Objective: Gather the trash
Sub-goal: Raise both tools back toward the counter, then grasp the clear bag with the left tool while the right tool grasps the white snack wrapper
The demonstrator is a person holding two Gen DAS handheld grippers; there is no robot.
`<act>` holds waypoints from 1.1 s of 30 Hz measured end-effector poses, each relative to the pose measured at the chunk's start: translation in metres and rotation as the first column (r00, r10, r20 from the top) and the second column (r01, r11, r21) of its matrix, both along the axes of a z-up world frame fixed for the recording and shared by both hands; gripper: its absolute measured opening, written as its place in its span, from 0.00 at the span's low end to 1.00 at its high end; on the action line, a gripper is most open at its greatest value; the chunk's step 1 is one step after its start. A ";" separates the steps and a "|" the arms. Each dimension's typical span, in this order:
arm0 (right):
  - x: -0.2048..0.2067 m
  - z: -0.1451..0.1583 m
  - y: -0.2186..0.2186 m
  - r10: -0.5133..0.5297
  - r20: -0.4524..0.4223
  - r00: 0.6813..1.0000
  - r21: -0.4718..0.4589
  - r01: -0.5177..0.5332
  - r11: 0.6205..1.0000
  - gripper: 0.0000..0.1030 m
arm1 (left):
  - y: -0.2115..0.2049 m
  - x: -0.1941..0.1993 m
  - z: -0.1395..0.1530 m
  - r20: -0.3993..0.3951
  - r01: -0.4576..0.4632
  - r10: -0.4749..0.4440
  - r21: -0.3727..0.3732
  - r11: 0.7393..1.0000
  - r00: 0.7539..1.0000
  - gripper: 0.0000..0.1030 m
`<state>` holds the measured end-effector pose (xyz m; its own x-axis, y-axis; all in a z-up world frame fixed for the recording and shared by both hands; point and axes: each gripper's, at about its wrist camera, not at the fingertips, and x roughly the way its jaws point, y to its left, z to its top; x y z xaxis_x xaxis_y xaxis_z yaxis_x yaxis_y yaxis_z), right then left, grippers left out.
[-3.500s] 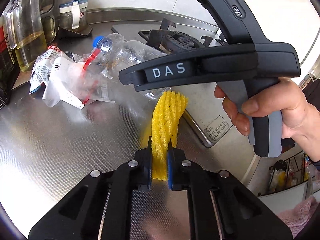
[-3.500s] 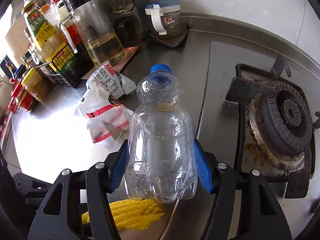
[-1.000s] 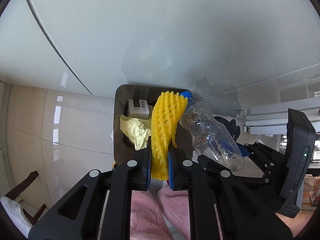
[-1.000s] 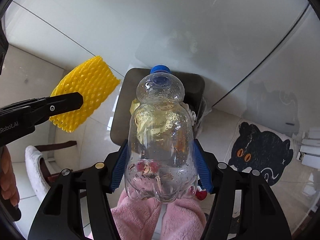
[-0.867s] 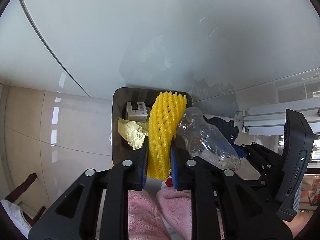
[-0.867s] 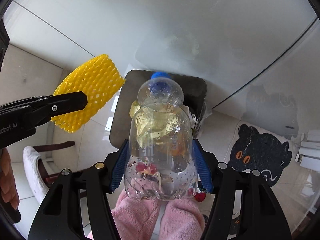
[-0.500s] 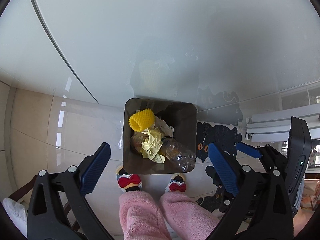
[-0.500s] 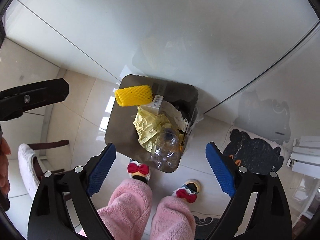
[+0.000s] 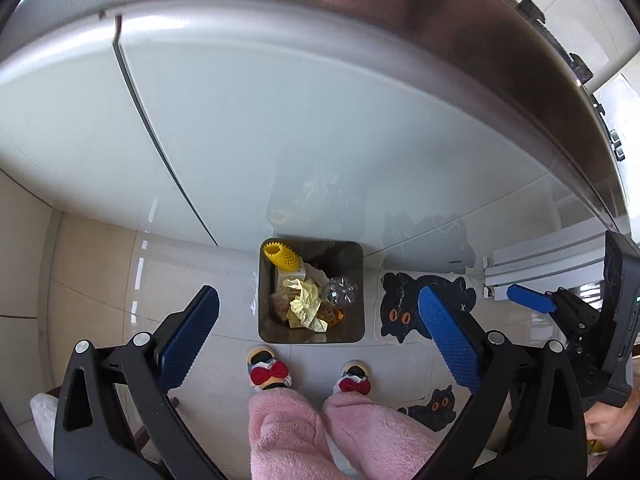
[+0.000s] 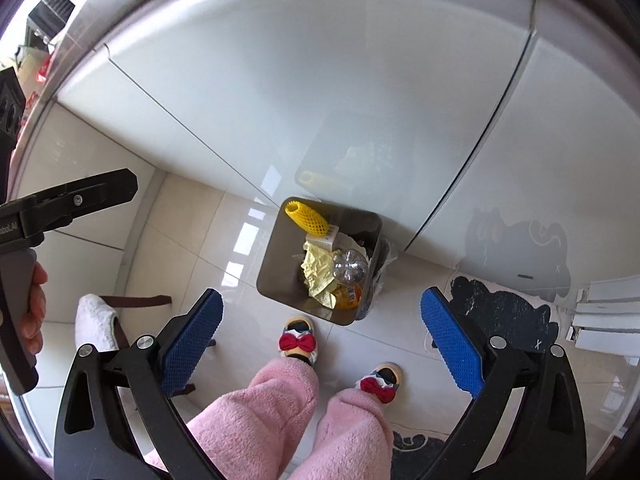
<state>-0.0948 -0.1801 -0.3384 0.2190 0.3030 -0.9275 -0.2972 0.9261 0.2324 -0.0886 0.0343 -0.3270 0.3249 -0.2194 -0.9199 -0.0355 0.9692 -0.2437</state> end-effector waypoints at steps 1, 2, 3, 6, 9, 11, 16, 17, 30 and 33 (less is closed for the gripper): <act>-0.001 0.014 -0.004 -0.004 0.018 1.000 0.008 0.004 1.000 0.97 | 0.000 -0.001 0.012 0.016 0.005 -0.005 0.005 1.000 1.000 0.92; -0.002 0.028 -0.008 -0.009 0.039 0.999 0.020 0.008 1.000 0.97 | 0.001 -0.002 0.026 0.042 0.007 -0.007 0.006 1.000 0.999 0.92; -0.002 0.041 -0.012 -0.013 0.060 0.998 0.029 0.011 1.000 0.97 | 0.003 -0.003 0.038 0.072 0.017 -0.017 -0.001 1.000 0.997 0.92; -0.002 0.080 -0.022 -0.034 0.134 0.990 0.054 0.027 0.998 0.97 | 0.004 -0.003 0.072 0.148 0.058 -0.058 0.004 0.998 0.987 0.92; 0.002 0.116 -0.030 -0.060 0.208 0.976 0.080 0.044 0.996 0.97 | 0.008 0.006 0.097 0.153 0.050 -0.045 -0.029 0.998 0.987 0.92; 0.008 0.136 -0.033 -0.078 0.248 0.966 0.102 0.054 0.993 0.97 | 0.010 0.011 0.122 0.207 0.035 -0.029 -0.024 0.999 0.978 0.92; 0.032 0.175 -0.041 -0.134 0.332 0.934 0.139 0.092 0.986 0.97 | 0.005 0.031 0.167 0.314 0.058 -0.052 -0.011 0.998 0.948 0.92; 0.038 0.184 -0.042 -0.144 0.348 0.926 0.140 0.101 0.985 0.97 | 0.004 0.037 0.171 0.317 0.060 -0.051 -0.017 0.998 0.947 0.92; 0.125 0.227 -0.065 -0.278 0.412 0.868 0.131 0.246 0.960 0.97 | -0.012 0.117 0.194 0.323 0.198 -0.194 0.022 0.980 0.926 0.92; 0.148 0.229 -0.071 -0.293 0.393 0.871 0.172 0.243 0.955 0.97 | -0.015 0.136 0.195 0.332 0.202 -0.193 0.007 0.979 0.923 0.92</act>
<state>0.0533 -0.2514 -0.1090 0.6596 0.2752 -0.6995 -0.1327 0.9586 0.2520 0.0472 0.0194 -0.1323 0.5561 -0.3337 -0.7612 0.2430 0.9411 -0.2350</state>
